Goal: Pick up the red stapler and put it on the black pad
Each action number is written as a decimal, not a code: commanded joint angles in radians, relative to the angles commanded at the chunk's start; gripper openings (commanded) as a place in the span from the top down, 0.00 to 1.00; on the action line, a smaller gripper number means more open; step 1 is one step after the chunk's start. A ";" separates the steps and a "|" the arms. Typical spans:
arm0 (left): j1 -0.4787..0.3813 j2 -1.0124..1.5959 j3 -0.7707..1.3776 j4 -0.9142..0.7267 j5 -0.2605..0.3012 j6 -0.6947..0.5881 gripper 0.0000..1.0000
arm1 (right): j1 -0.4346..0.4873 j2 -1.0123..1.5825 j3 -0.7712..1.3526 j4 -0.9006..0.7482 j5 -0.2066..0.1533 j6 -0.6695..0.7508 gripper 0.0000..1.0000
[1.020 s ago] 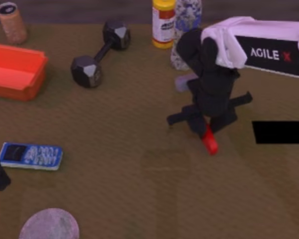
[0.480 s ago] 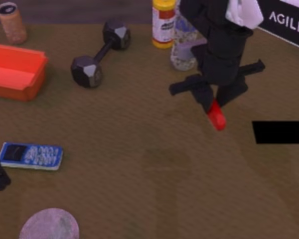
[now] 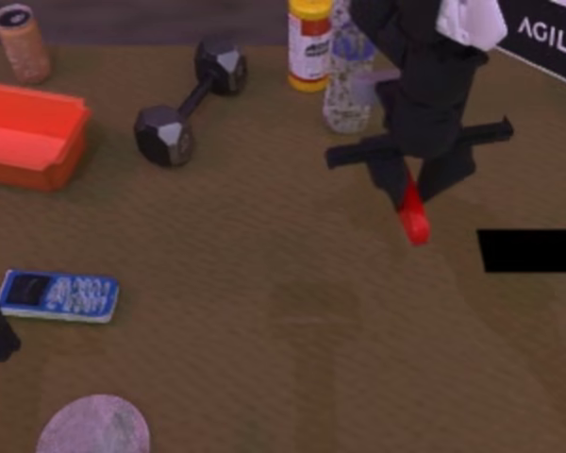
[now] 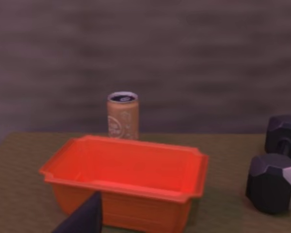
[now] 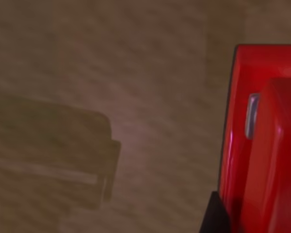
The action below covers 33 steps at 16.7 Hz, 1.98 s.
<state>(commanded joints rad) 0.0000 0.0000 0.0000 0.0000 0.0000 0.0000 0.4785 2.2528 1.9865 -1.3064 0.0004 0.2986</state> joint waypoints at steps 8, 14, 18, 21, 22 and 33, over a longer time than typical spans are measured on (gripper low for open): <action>0.000 0.000 0.000 0.000 0.000 0.000 0.00 | -0.148 -0.051 -0.072 -0.001 0.002 0.652 1.00; 0.000 0.000 0.000 0.000 0.000 0.000 0.00 | -0.276 -0.117 -0.154 0.011 0.005 1.203 1.00; 0.000 0.000 0.000 0.000 0.000 0.000 0.00 | -0.331 -0.166 -0.194 0.032 0.004 1.387 1.00; 0.000 0.000 0.000 0.000 0.000 0.000 0.00 | -0.341 -0.177 -0.202 0.037 0.004 1.415 1.00; 0.000 0.000 0.000 0.000 0.000 0.000 0.00 | -0.341 -0.177 -0.202 0.037 0.004 1.415 1.00; 0.000 0.000 0.000 0.000 0.000 0.000 0.00 | -0.339 -0.101 -0.409 0.328 0.005 1.416 1.00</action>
<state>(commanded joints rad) 0.0000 0.0000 0.0000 0.0000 0.0000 0.0000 0.1397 2.1523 1.5779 -0.9784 0.0050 1.7141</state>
